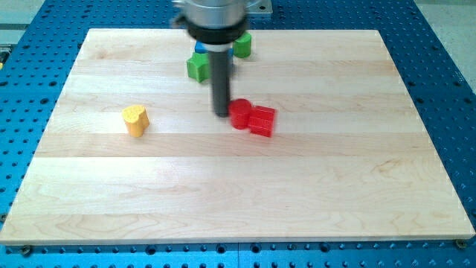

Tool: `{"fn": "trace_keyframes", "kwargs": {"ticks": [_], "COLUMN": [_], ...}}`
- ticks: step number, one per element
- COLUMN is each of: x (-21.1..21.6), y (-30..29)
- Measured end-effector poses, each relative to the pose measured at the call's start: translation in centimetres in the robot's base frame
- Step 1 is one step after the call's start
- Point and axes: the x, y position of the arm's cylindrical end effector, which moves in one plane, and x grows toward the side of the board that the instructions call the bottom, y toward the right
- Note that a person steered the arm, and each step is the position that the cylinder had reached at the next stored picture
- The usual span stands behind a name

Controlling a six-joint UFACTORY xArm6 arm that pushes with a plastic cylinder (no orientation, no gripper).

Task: Push the triangle into the cube

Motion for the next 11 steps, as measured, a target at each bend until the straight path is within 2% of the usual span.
{"fn": "trace_keyframes", "kwargs": {"ticks": [1, 2, 3, 4, 5, 6, 7, 8, 10, 11], "x": [1.7, -8.1, -18.6, -21.6, -18.4, -14.3, -15.8, -17.3, -12.6, -9.8], "y": [4.6, 10.4, 11.8, 8.3, 3.6, 2.8, 5.5, 3.2, -7.4, -9.4]}}
